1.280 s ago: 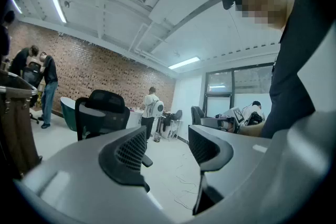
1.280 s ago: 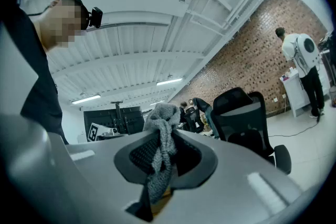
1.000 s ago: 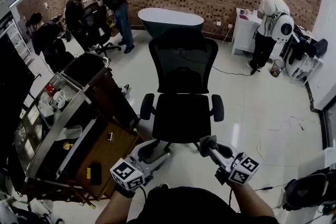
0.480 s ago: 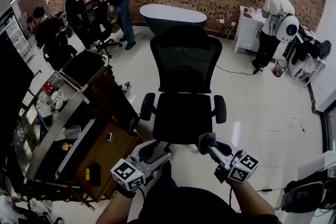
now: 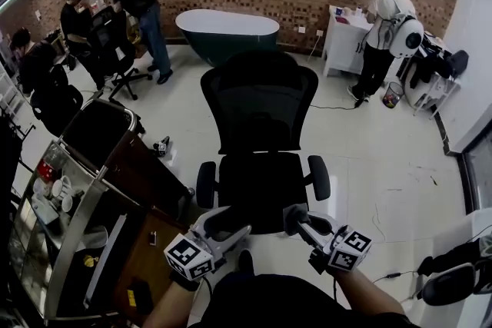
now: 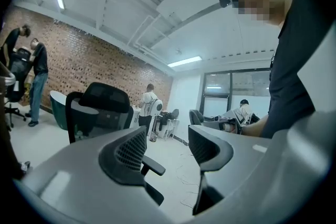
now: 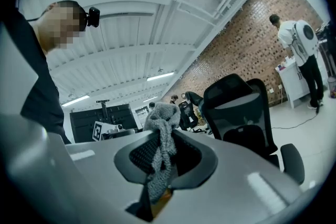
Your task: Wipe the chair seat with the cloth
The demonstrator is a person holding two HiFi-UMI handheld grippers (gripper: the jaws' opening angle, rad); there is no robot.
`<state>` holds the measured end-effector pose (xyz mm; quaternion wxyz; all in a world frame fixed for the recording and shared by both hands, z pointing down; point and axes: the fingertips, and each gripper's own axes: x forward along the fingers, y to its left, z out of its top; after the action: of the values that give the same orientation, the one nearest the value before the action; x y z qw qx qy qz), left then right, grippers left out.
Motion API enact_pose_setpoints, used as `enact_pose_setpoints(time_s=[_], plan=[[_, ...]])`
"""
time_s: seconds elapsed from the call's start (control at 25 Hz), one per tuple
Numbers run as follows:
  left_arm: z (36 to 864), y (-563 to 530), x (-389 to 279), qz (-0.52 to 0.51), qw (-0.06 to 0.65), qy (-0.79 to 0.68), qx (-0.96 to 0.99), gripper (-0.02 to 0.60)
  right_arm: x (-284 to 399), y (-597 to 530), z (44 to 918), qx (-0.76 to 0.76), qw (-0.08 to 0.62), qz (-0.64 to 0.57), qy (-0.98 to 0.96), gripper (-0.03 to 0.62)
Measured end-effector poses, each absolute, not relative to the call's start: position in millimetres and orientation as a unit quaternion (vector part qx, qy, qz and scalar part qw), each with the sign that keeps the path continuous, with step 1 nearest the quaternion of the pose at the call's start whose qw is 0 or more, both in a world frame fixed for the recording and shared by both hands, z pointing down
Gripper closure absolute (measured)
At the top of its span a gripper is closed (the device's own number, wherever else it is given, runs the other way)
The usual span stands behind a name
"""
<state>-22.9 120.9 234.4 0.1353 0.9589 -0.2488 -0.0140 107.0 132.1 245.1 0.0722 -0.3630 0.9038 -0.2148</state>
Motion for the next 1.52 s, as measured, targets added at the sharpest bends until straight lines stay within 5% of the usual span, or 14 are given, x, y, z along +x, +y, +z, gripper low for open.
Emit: enact_pose_setpoints(time_s=[0.64,1.2,1.52], plan=[[245.0,20.8,-49.9,0.021,0.15,-0.195,0.969,0.304,72.8,11.8,249.2,-0.399,0.093,-0.233,0.882,0.543],[333.0,-42.7,-50.6,0.066,0.211,-0.252,0.942,0.282,73.4,-68.6,338.4,-0.364,0.024,-0.297,0.883,0.542],[420.1,-94.6,-55.6,0.103,0.249,-0.283,0.921,0.272,31.9,-138.2,464.6,-0.308,-0.081,-0.33,0.889,0.542]])
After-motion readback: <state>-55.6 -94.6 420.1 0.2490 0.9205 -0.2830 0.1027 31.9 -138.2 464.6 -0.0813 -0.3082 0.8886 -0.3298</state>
